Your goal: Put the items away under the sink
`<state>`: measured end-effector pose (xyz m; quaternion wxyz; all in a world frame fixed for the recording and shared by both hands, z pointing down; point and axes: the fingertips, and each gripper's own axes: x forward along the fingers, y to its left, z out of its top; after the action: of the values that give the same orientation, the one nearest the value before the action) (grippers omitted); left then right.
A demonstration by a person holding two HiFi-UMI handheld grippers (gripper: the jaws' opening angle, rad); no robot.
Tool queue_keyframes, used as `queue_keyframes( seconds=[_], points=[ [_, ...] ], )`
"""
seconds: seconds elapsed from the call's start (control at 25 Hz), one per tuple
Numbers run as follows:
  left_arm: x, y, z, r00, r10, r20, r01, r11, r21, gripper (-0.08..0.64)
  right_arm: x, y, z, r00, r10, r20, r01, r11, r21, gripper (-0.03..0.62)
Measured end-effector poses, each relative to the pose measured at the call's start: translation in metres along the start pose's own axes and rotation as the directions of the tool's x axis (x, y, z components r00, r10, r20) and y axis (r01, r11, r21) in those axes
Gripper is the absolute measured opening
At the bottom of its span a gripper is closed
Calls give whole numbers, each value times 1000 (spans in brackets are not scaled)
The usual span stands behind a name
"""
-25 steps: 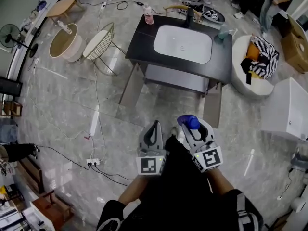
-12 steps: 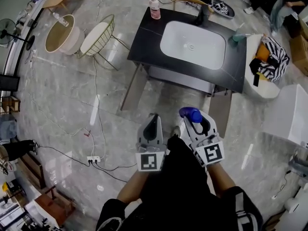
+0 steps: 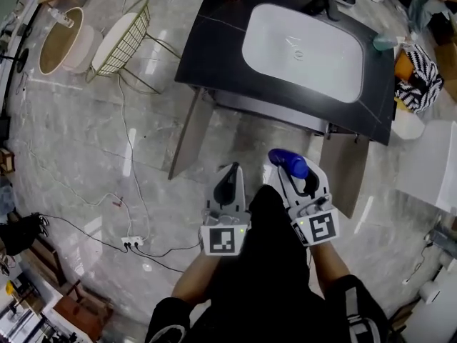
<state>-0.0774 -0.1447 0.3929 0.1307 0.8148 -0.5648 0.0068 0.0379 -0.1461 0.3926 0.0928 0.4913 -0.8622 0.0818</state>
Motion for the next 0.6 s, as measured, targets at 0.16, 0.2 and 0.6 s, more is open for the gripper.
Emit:
queue_keyframes(
  seconds=[0.16, 0.2, 0.6],
  points=[
    [31, 33, -69, 999, 28, -19, -28, 1000, -14, 15, 41, -10, -61, 1000, 6, -8, -6, 1000, -13, 152],
    [37, 41, -85, 999, 36, -19, -37, 999, -24, 17, 50, -12, -76, 1000, 10, -5, -10, 1000, -19, 152],
    [84, 79, -223, 1000, 6, 5, -6, 1000, -22, 15, 115, -26, -223, 998, 19, 53, -16, 998, -56, 152]
  ],
)
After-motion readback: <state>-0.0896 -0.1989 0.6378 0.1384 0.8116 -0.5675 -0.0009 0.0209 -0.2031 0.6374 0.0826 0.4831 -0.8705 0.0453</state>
